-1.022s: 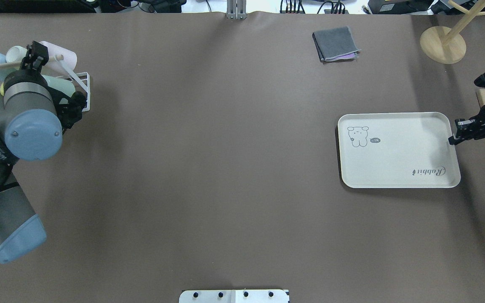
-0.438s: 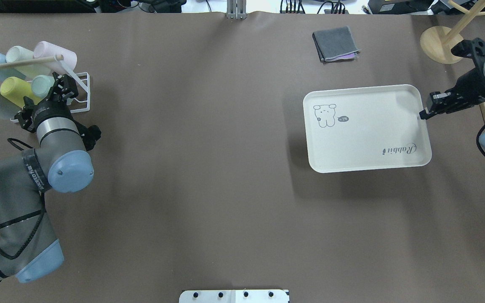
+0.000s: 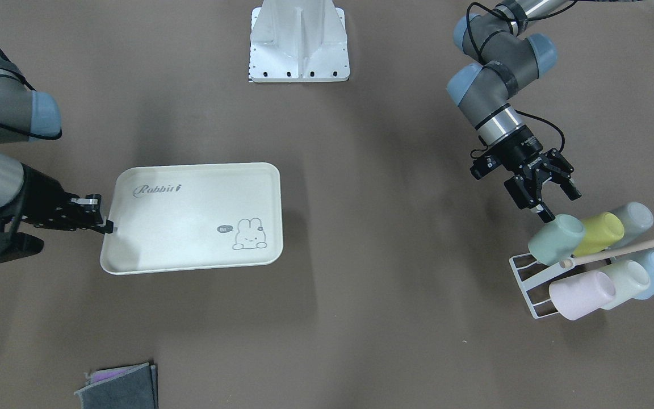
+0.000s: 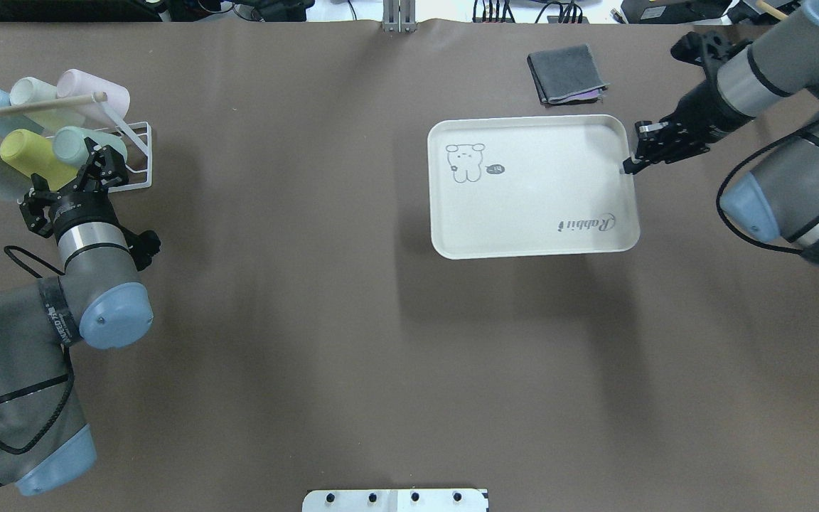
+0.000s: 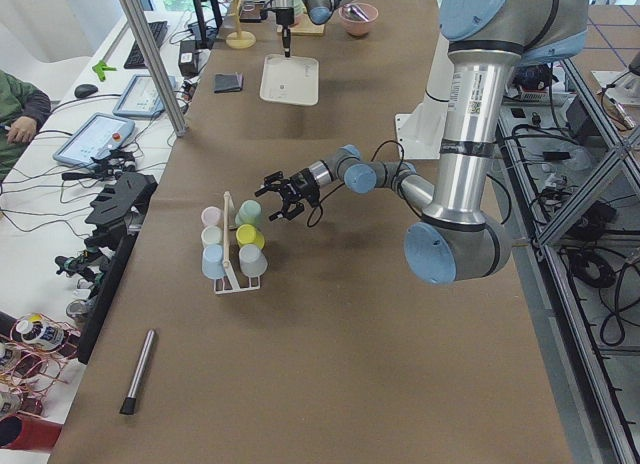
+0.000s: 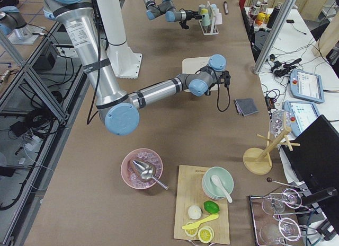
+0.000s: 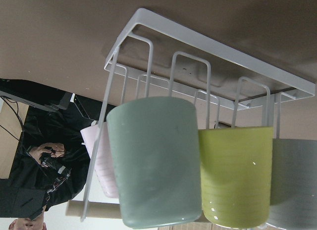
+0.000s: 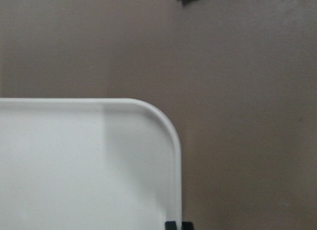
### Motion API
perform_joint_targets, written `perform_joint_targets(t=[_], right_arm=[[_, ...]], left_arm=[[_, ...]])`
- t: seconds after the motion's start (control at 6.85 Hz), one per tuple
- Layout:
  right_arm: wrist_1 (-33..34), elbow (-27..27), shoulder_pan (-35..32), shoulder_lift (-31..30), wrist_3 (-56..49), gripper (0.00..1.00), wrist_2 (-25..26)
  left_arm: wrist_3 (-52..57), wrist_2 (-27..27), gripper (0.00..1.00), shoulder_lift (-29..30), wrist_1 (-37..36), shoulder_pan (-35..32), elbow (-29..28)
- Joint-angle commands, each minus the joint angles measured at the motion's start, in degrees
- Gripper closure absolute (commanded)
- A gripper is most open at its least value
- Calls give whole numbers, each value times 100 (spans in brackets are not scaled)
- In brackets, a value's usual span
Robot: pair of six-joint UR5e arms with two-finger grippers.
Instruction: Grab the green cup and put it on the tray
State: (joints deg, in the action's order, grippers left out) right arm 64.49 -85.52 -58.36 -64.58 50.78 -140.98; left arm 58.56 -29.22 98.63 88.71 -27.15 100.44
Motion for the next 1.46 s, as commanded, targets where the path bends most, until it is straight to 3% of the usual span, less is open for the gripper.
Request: perform_joint_targets(t=[0.0,0.15,0.58,1.02,1.31], right_arm=[[2,395,323,559,360,100,-9],[-7,422,560,743,997,100,9],[-51,519,982,824,1205,100,-88],[-516,431,1712,850,1320,100,429],[-683,440,1975,727,1267,100,648]], left_arm=[[-11,548,1,69,76,96,-357],[-20,549,1,78,84,105,-384],[-73,926,1,358,137,105,-892],[-55,953,1,342,873,96,-1384],[-29,1182,1,359,911,70,-1439]])
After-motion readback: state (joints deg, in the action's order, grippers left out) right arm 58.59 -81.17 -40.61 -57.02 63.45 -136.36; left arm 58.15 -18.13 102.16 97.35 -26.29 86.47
